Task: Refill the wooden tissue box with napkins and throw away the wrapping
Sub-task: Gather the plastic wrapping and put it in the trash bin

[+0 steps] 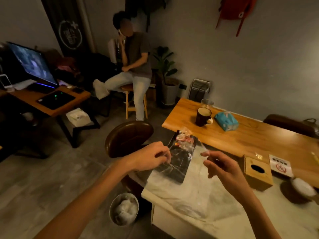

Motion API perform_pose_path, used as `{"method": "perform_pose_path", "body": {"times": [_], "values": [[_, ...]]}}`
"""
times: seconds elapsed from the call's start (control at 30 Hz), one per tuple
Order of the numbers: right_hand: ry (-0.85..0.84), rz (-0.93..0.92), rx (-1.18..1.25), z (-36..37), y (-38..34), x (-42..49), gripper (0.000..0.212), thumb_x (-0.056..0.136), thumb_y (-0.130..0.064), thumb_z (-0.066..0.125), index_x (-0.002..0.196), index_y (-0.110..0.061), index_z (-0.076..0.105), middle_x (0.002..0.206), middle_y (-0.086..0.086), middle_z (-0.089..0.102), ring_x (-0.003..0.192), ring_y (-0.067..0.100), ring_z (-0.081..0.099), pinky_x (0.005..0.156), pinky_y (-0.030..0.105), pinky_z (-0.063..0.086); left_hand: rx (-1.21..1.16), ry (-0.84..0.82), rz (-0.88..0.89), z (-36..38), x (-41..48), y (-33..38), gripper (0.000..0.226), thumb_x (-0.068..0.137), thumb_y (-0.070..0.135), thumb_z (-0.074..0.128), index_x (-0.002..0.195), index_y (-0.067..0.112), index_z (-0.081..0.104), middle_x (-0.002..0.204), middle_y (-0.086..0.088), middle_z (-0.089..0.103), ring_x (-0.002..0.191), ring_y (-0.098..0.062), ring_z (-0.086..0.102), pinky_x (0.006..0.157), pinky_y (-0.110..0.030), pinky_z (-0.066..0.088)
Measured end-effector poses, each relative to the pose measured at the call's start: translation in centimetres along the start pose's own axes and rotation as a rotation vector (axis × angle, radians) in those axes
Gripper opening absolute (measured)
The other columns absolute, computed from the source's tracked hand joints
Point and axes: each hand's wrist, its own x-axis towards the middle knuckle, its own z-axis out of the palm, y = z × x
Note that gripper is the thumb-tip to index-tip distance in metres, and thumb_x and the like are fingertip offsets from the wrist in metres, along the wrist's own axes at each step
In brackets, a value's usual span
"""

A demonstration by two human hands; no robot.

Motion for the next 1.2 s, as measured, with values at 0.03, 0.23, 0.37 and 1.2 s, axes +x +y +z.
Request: {"method": "perform_pose_path", "body": {"times": [0.03, 0.23, 0.37, 1.2], "values": [[0.051, 0.017, 0.038, 0.5, 0.2, -0.9, 0.022, 0.083, -0.02, 0.064, 0.105, -0.019, 0.068, 0.082, 0.002, 0.065, 0.067, 0.022, 0.063, 0.061, 0.033, 0.059, -0.019, -0.033, -0.009, -0.1, -0.3, -0.4, 0.016, 0.098, 0.026, 0.047, 0.099, 0.03, 0.063, 0.102, 0.006, 0.052, 0.089, -0.009, 0.055, 0.081, -0.032, 0.047], [0.261, 0.174, 0.317, 2.0, 1.2, -4.3, 0.056, 0.058, -0.052, 0.085, 0.097, -0.017, 0.066, 0.086, 0.006, 0.064, 0.069, 0.016, 0.063, 0.056, 0.028, 0.055, -0.588, -0.272, -0.072, -3.3, -3.4, -5.2, 0.04, 0.1, 0.04, 0.041, 0.126, 0.013, 0.056, 0.101, -0.015, 0.069, 0.088, -0.029, 0.067, 0.072, -0.033, 0.055], [0.323, 0.252, 0.418, 4.1, 1.8, -4.2, 0.065, 0.047, -0.055, 0.089, 0.096, -0.019, 0.065, 0.089, 0.005, 0.064, 0.078, 0.017, 0.06, 0.061, 0.032, 0.052, -1.075, -0.152, -0.078, -1.7, -7.4, -10.0, 0.074, 0.09, 0.065, 0.032, 0.137, 0.011, 0.05, 0.12, -0.031, 0.061, 0.114, -0.041, 0.06, 0.09, -0.043, 0.053], [0.133, 0.342, -0.005, 14.3, 8.0, -12.5, 0.047, 0.097, -0.045, 0.041, 0.142, -0.043, 0.029, 0.091, 0.01, 0.068, 0.068, 0.029, 0.066, 0.051, 0.033, 0.055, -0.732, 0.866, -0.584, 18.6, -21.6, -10.3, 0.015, 0.093, 0.041, 0.051, 0.096, 0.03, 0.06, 0.087, -0.013, 0.067, 0.074, -0.026, 0.067, 0.064, -0.038, 0.058]]}}
